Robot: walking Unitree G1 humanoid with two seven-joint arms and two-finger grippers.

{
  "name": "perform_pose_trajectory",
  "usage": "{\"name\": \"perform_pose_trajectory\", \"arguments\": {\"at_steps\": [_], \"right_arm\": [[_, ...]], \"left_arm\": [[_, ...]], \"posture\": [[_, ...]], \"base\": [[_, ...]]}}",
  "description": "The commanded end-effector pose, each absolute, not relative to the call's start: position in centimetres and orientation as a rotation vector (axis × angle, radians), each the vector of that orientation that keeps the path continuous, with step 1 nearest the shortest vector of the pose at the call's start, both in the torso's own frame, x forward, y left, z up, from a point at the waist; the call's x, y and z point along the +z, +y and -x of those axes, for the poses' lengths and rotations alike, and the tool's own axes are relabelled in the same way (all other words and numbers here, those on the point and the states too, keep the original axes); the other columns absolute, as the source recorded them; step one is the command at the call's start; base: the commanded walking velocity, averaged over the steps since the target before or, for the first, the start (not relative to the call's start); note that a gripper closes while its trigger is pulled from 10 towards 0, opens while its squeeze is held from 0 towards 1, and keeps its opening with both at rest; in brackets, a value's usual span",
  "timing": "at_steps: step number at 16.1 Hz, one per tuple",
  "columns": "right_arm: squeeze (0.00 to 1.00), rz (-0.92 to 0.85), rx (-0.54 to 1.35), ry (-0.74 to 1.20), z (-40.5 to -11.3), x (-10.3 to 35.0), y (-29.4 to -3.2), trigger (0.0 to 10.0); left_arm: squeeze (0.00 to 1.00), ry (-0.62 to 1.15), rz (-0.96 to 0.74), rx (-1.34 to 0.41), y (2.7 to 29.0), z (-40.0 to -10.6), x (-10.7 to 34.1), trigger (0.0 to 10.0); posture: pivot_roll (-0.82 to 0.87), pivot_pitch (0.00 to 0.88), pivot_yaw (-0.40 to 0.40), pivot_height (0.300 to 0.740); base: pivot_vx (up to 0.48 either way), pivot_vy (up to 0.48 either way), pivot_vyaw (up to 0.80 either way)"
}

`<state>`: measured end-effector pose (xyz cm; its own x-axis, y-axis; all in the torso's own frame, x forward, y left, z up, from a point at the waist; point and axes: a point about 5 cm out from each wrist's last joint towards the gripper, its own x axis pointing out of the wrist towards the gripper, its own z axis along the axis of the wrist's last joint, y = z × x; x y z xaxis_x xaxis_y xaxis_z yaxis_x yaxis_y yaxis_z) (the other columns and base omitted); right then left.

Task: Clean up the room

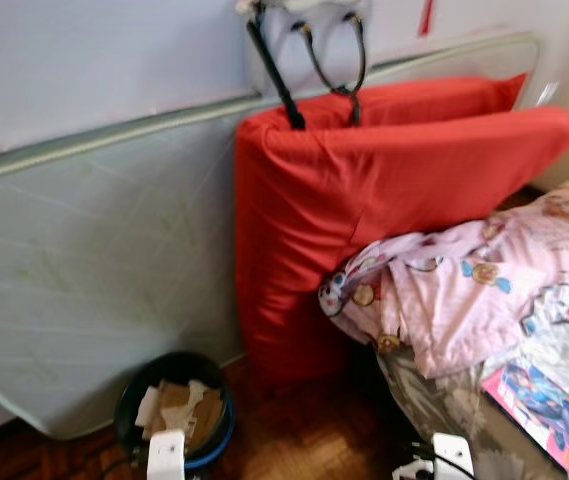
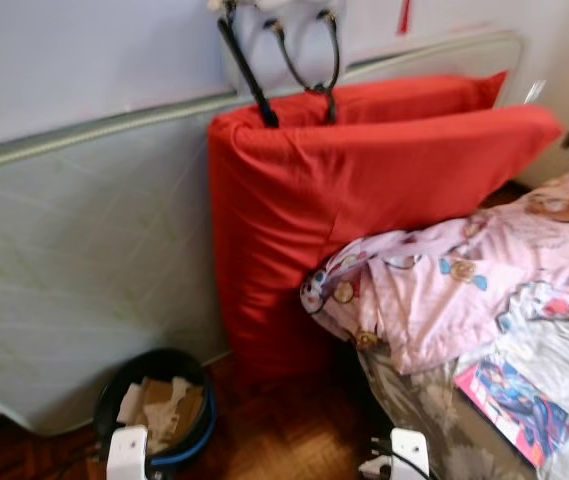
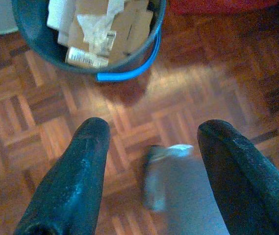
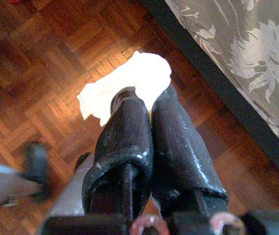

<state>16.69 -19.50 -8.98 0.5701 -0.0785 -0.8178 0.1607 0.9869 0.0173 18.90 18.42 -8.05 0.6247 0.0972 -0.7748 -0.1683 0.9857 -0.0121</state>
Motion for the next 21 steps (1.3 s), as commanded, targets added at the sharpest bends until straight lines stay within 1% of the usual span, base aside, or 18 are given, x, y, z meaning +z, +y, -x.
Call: {"name": "perform_pose_trajectory", "arguments": {"at_steps": [1, 18, 19, 21], "right_arm": [[0.0, -0.1, -0.122, 0.938, -17.37, -8.77, -18.8, 10.0], [0.0, -0.094, -0.111, 0.938, -17.41, -8.75, -18.8, 10.0], [0.0, -0.094, -0.111, 0.938, -17.41, -8.75, -18.8, 10.0], [0.0, -0.094, -0.11, 0.938, -17.41, -8.75, -18.82, 10.0]], "left_arm": [[0.0, 0.9, 0.073, 0.172, 19.34, -18.47, -8.17, 10.0], [0.0, 0.902, 0.078, 0.175, 19.3, -18.46, -8.19, 10.0], [0.0, 0.902, 0.078, 0.176, 19.3, -18.46, -8.18, 10.0], [0.0, 0.9, 0.071, 0.172, 19.3, -18.5, -8.16, 10.0]], "posture": [[-0.03, 0.0, -0.014, 0.719], [-0.03, 0.0, -0.015, 0.719], [-0.02, 0.0, -0.016, 0.719], [-0.02, 0.0, -0.016, 0.719]], "base": [[0.0, 0.412, 0.0], [0.0, 0.403, 0.0], [0.0, 0.345, 0.0], [0.0, 0.0, 0.0]]}}
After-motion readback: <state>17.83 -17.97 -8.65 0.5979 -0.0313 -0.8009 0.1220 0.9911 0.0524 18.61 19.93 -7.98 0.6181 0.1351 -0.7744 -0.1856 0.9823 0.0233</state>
